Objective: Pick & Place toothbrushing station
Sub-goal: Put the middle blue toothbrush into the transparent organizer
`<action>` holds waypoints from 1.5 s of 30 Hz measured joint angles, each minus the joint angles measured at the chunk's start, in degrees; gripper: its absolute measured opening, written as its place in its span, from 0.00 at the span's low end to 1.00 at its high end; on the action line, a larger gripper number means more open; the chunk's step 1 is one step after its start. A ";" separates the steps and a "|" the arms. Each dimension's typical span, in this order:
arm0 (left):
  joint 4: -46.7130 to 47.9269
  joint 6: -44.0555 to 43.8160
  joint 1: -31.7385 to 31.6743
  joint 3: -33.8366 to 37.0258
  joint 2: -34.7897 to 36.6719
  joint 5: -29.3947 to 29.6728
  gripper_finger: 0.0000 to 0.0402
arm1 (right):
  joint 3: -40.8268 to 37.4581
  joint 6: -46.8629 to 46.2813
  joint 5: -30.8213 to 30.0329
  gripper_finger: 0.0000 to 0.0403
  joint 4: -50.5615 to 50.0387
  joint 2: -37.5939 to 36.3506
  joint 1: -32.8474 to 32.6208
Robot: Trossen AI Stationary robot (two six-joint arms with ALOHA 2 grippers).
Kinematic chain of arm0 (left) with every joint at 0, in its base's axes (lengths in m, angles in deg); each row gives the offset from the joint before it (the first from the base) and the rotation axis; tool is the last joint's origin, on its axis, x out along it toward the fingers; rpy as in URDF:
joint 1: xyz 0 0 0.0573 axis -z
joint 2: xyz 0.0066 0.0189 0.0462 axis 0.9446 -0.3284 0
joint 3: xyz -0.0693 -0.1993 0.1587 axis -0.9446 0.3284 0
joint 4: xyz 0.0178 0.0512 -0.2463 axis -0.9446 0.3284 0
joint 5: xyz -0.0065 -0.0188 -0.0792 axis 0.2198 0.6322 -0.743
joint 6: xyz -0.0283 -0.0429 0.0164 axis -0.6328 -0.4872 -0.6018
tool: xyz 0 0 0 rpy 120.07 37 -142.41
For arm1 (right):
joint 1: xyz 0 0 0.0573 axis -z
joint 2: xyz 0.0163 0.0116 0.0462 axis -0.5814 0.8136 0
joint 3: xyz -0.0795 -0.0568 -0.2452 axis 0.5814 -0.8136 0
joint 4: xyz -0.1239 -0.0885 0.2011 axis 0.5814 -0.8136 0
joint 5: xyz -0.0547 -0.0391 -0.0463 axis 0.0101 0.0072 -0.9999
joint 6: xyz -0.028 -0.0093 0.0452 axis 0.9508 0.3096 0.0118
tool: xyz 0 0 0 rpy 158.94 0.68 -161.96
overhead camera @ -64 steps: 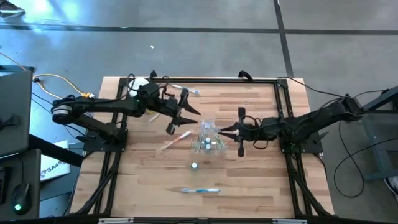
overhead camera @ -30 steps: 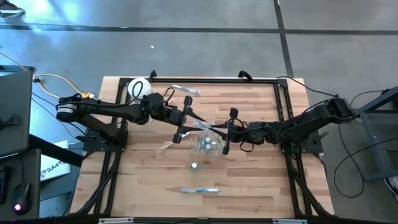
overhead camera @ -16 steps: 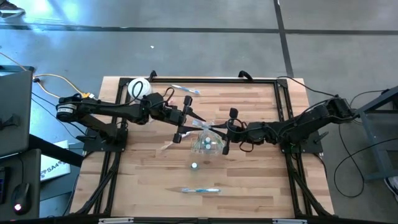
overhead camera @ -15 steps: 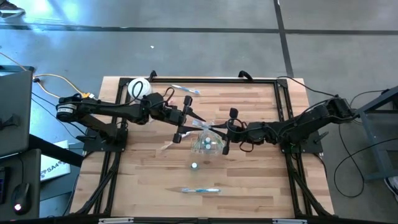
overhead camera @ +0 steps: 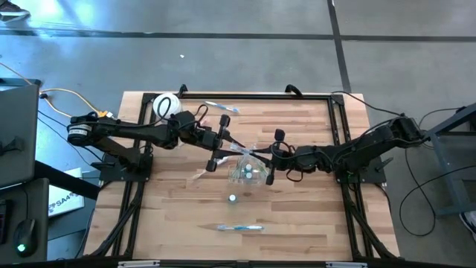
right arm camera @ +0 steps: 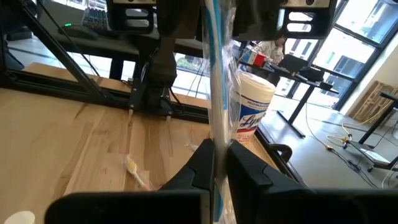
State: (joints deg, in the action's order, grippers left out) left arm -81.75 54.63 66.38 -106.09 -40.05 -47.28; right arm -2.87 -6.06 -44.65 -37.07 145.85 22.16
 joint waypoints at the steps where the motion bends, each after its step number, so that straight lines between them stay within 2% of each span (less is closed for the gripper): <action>1: -0.21 0.00 0.00 0.00 0.00 -0.01 0.20 | 0.00 0.00 0.00 0.04 0.00 0.00 0.00; 5: -0.78 0.10 0.00 0.00 0.00 -0.18 0.04 | 0.02 -0.39 -0.14 0.04 -0.04 0.00 0.02; 9: -0.31 0.01 0.00 0.00 0.00 -0.06 0.05 | 0.05 -0.14 -0.29 0.08 -1.14 0.00 0.02; 17: -0.32 -1.75 -0.02 0.00 0.00 0.70 0.03 | 0.07 4.13 -5.93 0.38 -1.73 0.00 -2.90; 19: 0.10 -2.14 -0.02 0.00 0.00 0.70 0.03 | 0.07 6.27 -10.28 0.47 -1.22 -0.06 -4.87; 22: 1.56 -4.42 -0.02 0.00 0.00 0.74 0.03 | 0.07 10.40 -22.90 0.58 -0.93 -0.80 -8.36; 26: 4.92 -7.63 -0.02 -0.01 1.23 0.96 0.03 | 0.07 19.32 -35.22 0.67 -0.32 -0.80 -12.88; 31: 11.42 -10.47 0.43 -0.02 4.64 1.31 0.03 | 0.07 23.67 -46.66 0.70 0.83 -0.82 -16.61; 35: 18.54 -8.91 3.52 -0.04 8.99 7.93 0.03 | 0.07 25.93 -56.57 0.68 0.23 -0.91 -18.40; 41: 29.42 -9.15 9.47 -0.04 13.61 18.72 0.03 | 0.04 19.83 -62.86 0.65 -10.23 -5.97 -20.06; 45: 33.06 -10.55 12.21 -0.04 13.40 23.44 0.03 | 0.00 10.30 -62.42 0.63 -21.11 -12.16 -20.66</action>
State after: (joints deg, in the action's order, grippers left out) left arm -48.69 44.08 78.59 -106.13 -26.65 -23.85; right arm -2.87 4.25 -107.07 -58.17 133.70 1.51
